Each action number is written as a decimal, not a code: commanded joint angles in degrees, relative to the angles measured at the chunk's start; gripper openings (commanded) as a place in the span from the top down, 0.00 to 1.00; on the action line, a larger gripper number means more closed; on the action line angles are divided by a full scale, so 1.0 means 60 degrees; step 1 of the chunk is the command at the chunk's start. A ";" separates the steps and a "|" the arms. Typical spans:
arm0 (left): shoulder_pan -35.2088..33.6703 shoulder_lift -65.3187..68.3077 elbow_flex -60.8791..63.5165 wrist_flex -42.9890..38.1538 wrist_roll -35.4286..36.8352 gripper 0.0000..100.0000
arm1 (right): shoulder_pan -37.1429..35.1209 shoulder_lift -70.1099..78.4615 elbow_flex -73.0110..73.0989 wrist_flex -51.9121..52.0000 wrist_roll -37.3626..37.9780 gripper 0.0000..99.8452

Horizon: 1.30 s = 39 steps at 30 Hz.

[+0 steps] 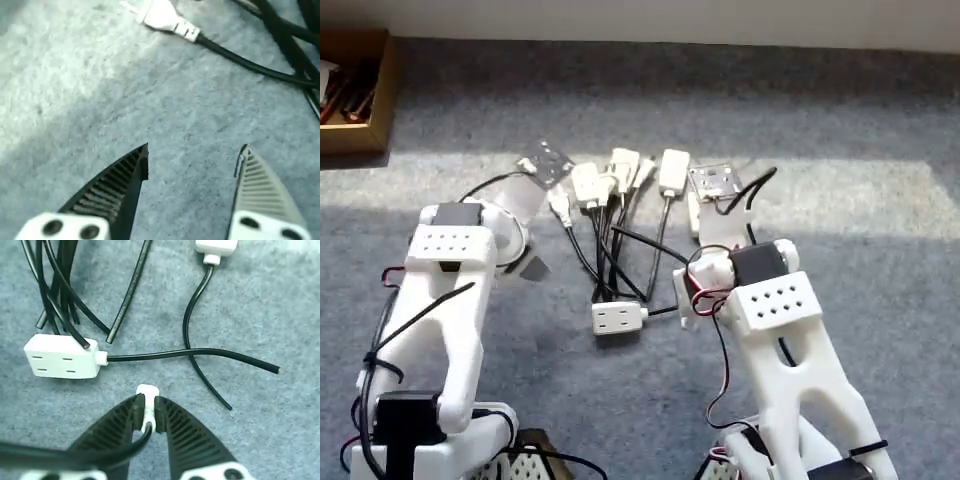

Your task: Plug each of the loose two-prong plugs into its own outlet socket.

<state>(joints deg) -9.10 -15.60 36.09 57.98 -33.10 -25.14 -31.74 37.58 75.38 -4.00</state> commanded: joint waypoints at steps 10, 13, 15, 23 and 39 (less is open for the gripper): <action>-0.4037 -0.0256 0.2234 -0.0718 0.3370 0.72 | -0.2366 -0.0095 -0.1341 -0.0110 -0.0484 0.99; -0.4418 -0.0256 0.3568 -0.2330 0.3385 0.72 | -0.2894 -0.0125 -0.1429 -0.0168 -0.0527 0.99; -0.4432 -0.0271 0.4183 -0.3048 0.3399 0.72 | -0.3070 -0.0095 -0.1429 -0.0168 -0.0527 0.99; -0.4139 -0.0564 0.4418 -0.3179 0.3355 0.72 | -0.3055 -0.0022 -0.1238 -0.0886 -0.0835 0.99; -0.3934 -0.0505 0.4418 -0.3179 0.3341 0.72 | -0.2513 -0.0154 0.1560 -0.3201 -0.1172 0.99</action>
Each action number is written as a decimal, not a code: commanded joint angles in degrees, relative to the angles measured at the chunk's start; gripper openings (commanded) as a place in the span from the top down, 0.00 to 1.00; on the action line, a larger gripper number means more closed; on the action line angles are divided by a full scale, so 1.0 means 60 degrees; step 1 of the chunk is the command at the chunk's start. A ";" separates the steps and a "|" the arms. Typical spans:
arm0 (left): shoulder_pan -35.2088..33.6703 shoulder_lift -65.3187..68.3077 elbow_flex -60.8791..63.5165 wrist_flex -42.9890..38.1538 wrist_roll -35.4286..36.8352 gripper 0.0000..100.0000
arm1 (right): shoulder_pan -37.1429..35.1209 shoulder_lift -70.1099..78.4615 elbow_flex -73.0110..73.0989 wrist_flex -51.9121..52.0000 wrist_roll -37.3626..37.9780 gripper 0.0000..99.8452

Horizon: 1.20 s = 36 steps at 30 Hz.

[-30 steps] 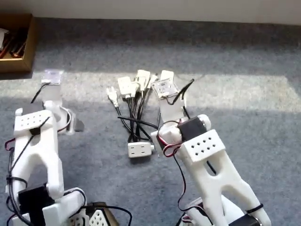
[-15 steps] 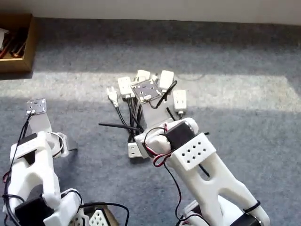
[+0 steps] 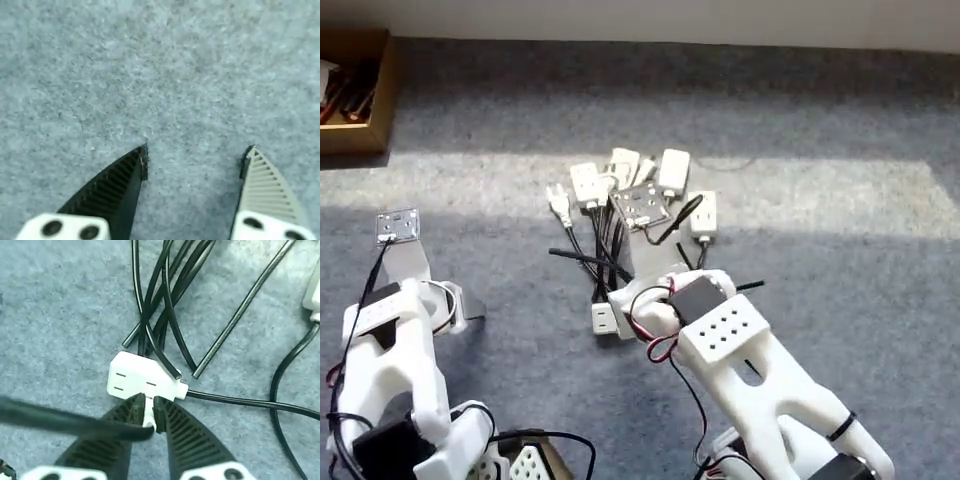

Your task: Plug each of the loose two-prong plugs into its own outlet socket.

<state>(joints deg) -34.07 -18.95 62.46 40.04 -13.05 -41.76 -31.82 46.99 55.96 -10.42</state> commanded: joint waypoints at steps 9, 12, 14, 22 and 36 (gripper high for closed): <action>0.0242 0.0051 0.0037 -0.0190 0.0000 0.72 | 0.1121 -0.0139 -0.0740 0.0037 -0.0088 0.99; 0.0286 0.0051 0.0037 -0.0190 0.0000 0.72 | 0.1121 -0.0139 -0.0828 0.0037 -0.0117 0.99; 0.0388 0.0051 0.0037 -0.0190 -0.0015 0.72 | 0.1106 -0.0154 -0.0828 0.0022 -0.0132 0.99; 0.0432 0.0066 0.0037 -0.0190 -0.0366 0.72 | 0.1106 -0.0154 -0.0769 -0.0667 -0.0484 0.99; 0.4051 -0.0022 -0.2982 0.3004 -0.1626 0.71 | 0.1560 -0.0022 -0.4667 0.0652 -0.0469 0.99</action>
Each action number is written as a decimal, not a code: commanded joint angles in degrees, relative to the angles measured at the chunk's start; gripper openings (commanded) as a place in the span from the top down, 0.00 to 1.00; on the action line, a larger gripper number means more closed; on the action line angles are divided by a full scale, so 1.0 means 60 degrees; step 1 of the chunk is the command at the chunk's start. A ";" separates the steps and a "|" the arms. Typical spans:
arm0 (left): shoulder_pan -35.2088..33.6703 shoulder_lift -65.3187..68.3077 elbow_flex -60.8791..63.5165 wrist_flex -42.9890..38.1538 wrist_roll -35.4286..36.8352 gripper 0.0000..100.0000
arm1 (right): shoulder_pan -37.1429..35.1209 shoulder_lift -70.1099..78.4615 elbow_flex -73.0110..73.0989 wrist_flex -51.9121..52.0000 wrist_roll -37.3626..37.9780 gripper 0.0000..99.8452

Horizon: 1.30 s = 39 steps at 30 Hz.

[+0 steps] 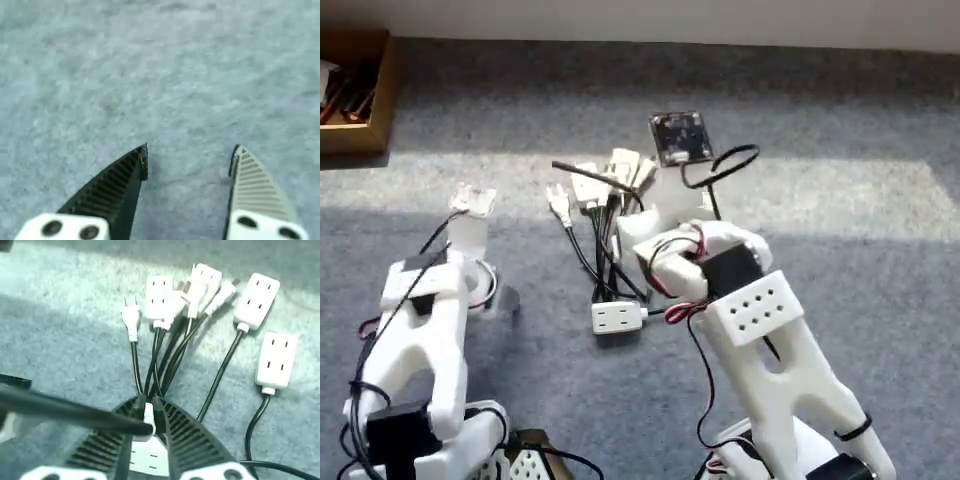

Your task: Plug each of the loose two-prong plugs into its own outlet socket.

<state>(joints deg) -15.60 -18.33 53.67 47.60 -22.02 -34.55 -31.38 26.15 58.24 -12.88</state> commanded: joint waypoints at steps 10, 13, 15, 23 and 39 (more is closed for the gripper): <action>0.2615 -0.0945 -0.3524 0.4703 -0.0132 0.61 | 0.1136 -0.0095 -0.1267 0.0242 0.0249 0.99; 0.3436 -0.2249 -0.3084 0.4659 0.0044 0.61 | 0.1136 -0.0095 -0.1267 0.0256 0.0249 0.99; 0.3890 -0.3407 -0.2791 0.4527 0.0366 0.60 | 0.1136 -0.0095 -0.1267 0.0315 0.0220 0.99; 0.4125 -0.7846 0.1766 0.0703 0.0498 0.60 | -0.0212 -0.0110 -0.1267 0.1927 -0.0073 0.99; 0.4388 -1.1436 0.3495 0.0762 0.0762 0.61 | -0.1399 -0.0066 -0.1238 0.2029 -0.0132 0.99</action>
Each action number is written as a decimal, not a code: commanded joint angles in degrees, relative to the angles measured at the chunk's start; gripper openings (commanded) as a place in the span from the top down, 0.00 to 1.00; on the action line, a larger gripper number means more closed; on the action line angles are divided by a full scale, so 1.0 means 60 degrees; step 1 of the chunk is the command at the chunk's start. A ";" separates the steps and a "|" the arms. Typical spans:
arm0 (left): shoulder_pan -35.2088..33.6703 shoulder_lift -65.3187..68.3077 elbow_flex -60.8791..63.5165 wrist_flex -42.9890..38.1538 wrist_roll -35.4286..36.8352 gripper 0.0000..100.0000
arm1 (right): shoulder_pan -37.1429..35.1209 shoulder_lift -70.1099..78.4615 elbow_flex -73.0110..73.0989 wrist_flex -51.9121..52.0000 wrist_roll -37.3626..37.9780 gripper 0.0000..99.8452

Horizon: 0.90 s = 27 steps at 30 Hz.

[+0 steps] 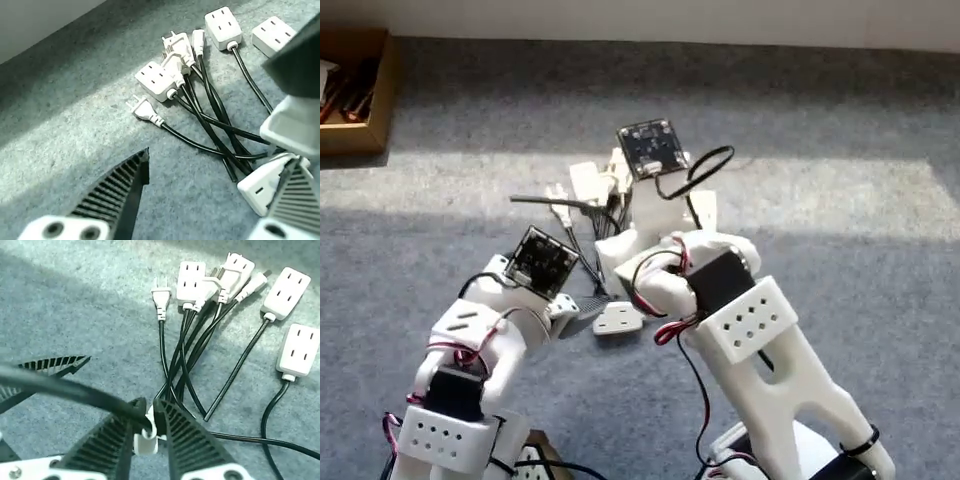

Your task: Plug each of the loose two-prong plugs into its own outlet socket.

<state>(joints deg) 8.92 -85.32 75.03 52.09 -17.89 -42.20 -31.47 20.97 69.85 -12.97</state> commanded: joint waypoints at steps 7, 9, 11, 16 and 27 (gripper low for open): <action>0.0564 -0.0374 -0.0081 0.0557 0.0029 0.61 | -0.0110 -0.0051 0.0095 -0.0198 -0.0117 0.99; 0.0769 -0.0374 -0.0066 0.0747 0.0015 0.61 | -0.0081 -0.0051 0.0110 -0.0183 -0.0088 0.99; 0.1004 -0.0374 -0.0081 0.0923 0.0015 0.61 | -0.0066 -0.0051 0.0110 -0.0168 -0.0088 0.99; 0.1341 -0.0374 -0.0095 0.1040 0.0029 0.61 | -0.0110 -0.0051 0.0125 -0.0168 -0.0088 0.99; -0.0374 -0.0271 0.0813 -0.1421 0.0015 0.61 | -0.0183 -0.0051 0.0110 0.0359 -0.0015 0.99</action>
<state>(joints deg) 9.54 -86.99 79.34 47.96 -17.89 -42.29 -31.38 21.93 70.73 -12.97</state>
